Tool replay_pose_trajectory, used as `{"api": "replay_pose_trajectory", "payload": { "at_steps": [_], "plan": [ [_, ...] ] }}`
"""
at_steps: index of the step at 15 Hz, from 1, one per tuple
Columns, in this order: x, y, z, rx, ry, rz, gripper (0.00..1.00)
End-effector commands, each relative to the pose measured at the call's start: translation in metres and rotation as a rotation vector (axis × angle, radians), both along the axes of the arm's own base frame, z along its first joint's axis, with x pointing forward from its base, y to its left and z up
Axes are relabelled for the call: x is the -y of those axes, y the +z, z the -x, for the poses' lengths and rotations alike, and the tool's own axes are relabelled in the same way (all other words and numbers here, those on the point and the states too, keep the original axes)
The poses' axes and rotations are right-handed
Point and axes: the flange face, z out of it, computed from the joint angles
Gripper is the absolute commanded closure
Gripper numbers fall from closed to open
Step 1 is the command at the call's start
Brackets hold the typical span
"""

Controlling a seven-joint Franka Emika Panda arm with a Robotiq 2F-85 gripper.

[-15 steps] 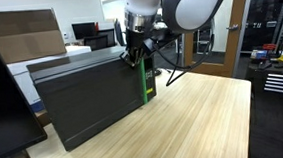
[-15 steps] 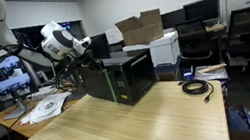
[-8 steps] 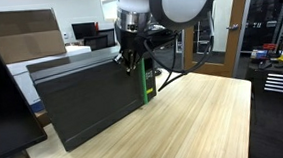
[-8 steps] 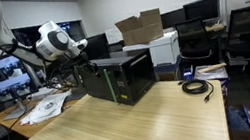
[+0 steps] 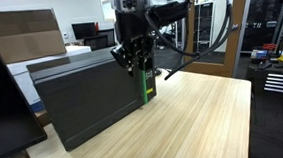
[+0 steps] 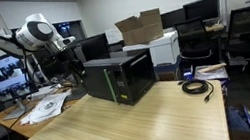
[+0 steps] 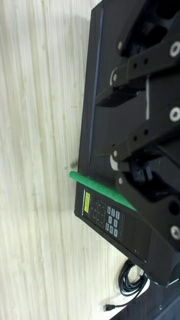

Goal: Close the microwave door

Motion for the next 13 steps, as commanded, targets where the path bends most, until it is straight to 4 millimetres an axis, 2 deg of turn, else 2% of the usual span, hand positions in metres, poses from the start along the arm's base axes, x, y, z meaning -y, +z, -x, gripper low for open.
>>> {"api": "replay_pose_trajectory", "payload": {
  "at_steps": [1, 4, 5, 6, 12, 13],
  "plan": [
    [0.002, 0.01, 0.022, -0.049, -0.029, 0.022, 0.25],
    [0.006, 0.01, 0.032, -0.108, -0.043, 0.03, 0.03],
    [0.006, 0.009, 0.037, -0.124, -0.046, 0.032, 0.0],
    [0.005, 0.01, 0.042, -0.134, -0.044, 0.029, 0.02],
    [0.004, 0.014, 0.067, -0.186, -0.061, 0.012, 0.0],
    [0.0, 0.007, 0.05, -0.166, -0.062, 0.03, 0.0]
  ]
}}
